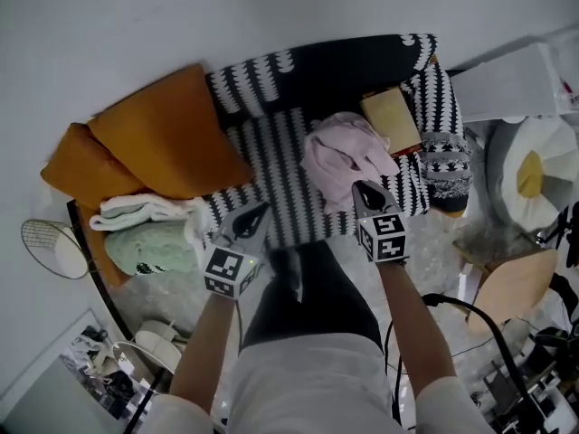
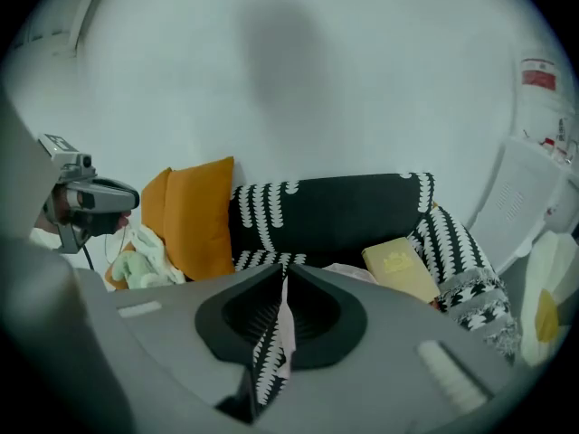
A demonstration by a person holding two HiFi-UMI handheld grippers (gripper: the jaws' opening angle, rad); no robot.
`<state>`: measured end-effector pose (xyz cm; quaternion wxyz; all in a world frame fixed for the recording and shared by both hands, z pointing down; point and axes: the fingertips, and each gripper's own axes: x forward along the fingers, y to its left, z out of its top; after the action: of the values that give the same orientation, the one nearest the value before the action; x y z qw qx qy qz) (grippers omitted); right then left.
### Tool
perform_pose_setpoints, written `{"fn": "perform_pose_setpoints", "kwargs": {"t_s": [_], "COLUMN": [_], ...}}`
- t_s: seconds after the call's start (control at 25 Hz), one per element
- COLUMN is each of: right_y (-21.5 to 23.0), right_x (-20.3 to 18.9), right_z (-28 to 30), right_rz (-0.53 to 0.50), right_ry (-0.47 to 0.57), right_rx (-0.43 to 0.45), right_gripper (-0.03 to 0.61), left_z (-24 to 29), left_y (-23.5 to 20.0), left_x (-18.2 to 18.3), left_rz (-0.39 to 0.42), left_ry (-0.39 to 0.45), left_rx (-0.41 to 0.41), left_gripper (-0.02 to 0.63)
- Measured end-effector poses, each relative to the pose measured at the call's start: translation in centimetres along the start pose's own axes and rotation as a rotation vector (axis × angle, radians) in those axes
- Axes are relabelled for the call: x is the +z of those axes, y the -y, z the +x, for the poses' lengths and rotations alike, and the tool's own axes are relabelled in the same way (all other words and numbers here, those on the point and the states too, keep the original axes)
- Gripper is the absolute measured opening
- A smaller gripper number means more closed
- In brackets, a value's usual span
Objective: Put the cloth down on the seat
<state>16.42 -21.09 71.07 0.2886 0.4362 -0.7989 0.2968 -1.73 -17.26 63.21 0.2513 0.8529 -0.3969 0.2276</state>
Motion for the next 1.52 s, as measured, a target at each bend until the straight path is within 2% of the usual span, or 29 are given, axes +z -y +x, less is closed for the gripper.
{"fn": "perform_pose_setpoints", "kwargs": {"t_s": [0.28, 0.48, 0.68, 0.84, 0.96, 1.12, 1.32, 1.52], "right_y": [-4.9, -10.2, -14.1, -16.3, -17.9, -20.2, -22.0, -21.7], "right_x": [-0.5, -0.1, 1.4, 2.1, 2.8, 3.6, 2.7, 1.3], "right_z": [-5.3, -9.8, -15.0, -18.8, -22.0, -26.1, -31.1, -35.5], "right_rz": [0.021, 0.012, 0.011, 0.001, 0.020, 0.005, -0.069, -0.074], "right_ry": [0.085, 0.139, 0.216, 0.264, 0.313, 0.378, 0.391, 0.401], "right_rx": [-0.016, -0.007, -0.030, -0.056, -0.064, -0.074, -0.091, -0.114], "right_gripper": [0.005, 0.005, 0.005, 0.005, 0.005, 0.005, 0.005, 0.005], "left_z": [-4.7, -10.1, -15.1, -18.8, -21.4, -24.3, -26.5, -28.1], "left_y": [2.1, 3.3, 5.3, 7.0, 8.2, 10.2, 13.2, 15.9], "left_x": [0.1, 0.3, 1.6, 2.4, 2.9, 4.2, 5.0, 5.4], "left_rz": [0.096, 0.076, 0.071, 0.090, 0.068, 0.038, 0.065, 0.102], "left_ry": [0.039, 0.080, 0.123, 0.142, 0.146, 0.213, 0.244, 0.250], "left_rx": [-0.041, -0.031, -0.057, -0.084, -0.097, -0.119, -0.130, -0.145], "left_gripper": [0.000, 0.000, 0.000, 0.000, 0.000, 0.000, 0.000, 0.000]}}
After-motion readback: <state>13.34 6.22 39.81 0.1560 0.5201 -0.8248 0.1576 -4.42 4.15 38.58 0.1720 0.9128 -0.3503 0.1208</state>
